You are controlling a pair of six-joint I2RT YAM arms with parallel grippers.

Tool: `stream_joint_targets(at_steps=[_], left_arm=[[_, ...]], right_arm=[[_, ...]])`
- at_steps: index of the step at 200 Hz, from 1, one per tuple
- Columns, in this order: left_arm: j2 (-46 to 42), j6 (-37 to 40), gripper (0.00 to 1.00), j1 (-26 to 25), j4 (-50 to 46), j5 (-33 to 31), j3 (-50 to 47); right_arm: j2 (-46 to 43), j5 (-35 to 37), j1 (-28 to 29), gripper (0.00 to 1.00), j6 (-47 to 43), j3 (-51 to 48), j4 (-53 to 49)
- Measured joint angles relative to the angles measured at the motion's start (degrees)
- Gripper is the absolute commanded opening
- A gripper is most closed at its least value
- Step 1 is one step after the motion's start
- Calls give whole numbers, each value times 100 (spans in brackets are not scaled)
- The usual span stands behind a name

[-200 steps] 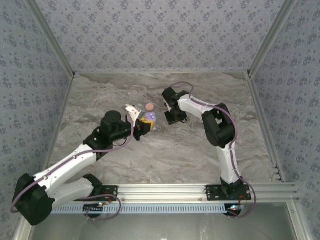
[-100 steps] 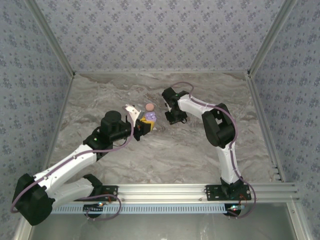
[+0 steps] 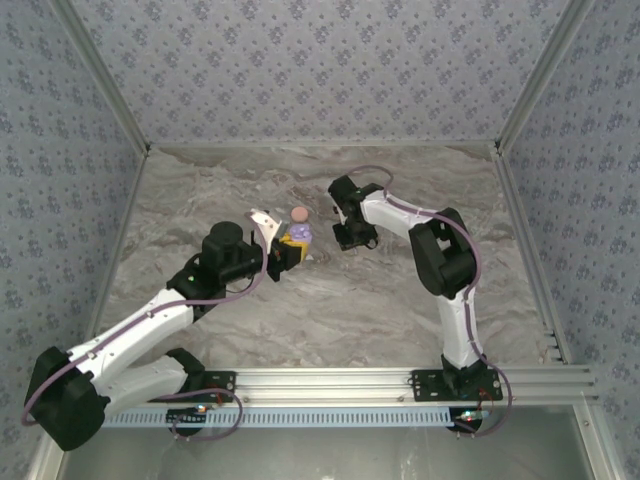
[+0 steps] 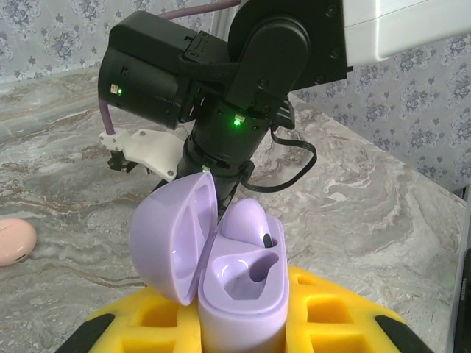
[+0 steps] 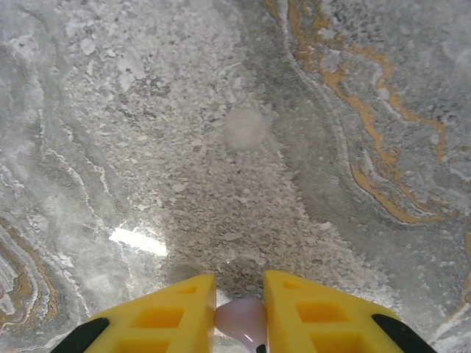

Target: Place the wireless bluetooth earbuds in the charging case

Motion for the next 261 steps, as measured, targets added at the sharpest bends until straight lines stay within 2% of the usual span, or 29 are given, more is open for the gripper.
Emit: stream_joint_targets(at_steps=[150, 261], left_arm=[[1200, -391, 10, 0, 350, -111, -107], [2068, -625, 10, 0, 1596, -146, -407]], right_arm=[[-1246, -1276, -479, 26, 433, -1235, 1185], [-2155, -1899, -476, 26, 741, -1777, 2033]])
